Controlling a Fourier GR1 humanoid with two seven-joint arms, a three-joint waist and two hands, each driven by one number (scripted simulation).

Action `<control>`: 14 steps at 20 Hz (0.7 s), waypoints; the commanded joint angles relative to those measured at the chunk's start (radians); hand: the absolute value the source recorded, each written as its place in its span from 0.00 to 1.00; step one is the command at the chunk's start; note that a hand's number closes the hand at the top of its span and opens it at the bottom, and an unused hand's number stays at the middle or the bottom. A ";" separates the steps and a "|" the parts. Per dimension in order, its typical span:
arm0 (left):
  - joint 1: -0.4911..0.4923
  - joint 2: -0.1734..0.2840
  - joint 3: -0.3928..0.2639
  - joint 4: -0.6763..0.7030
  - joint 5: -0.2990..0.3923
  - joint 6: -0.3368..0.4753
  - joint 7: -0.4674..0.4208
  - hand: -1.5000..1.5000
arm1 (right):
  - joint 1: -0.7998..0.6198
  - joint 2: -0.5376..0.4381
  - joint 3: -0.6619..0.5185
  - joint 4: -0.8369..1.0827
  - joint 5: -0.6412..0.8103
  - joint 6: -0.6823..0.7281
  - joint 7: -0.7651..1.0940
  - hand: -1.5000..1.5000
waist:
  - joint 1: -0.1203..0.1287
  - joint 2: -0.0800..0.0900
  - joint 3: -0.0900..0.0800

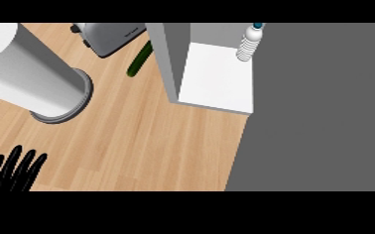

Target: Pick up the bottled water, place it into the cabinet and close the cabinet

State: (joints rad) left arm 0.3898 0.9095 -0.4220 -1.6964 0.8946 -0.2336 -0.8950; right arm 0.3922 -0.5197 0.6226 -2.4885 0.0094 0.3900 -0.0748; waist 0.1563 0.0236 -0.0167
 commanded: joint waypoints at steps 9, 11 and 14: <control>-0.012 0.044 0.049 0.001 0.024 -0.050 0.002 0.00 | -0.096 0.125 0.062 0.084 -0.051 -0.051 0.192 1.00 | 0.020 0.021 -0.004; -0.013 0.049 0.057 0.011 0.032 -0.062 0.005 0.00 | -0.106 0.157 0.055 0.107 -0.077 -0.062 0.198 1.00 | 0.019 0.026 -0.002; -0.016 0.054 0.067 0.001 0.043 -0.061 0.010 0.00 | -0.104 0.174 0.053 0.124 -0.131 -0.055 0.218 1.00 | 0.030 0.031 0.000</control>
State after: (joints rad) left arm 0.3792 0.9563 -0.3683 -1.6948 0.9256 -0.2688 -0.8745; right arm 0.3257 -0.4492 0.6268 -2.4546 -0.0713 0.4234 0.0296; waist 0.1777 0.0429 -0.0208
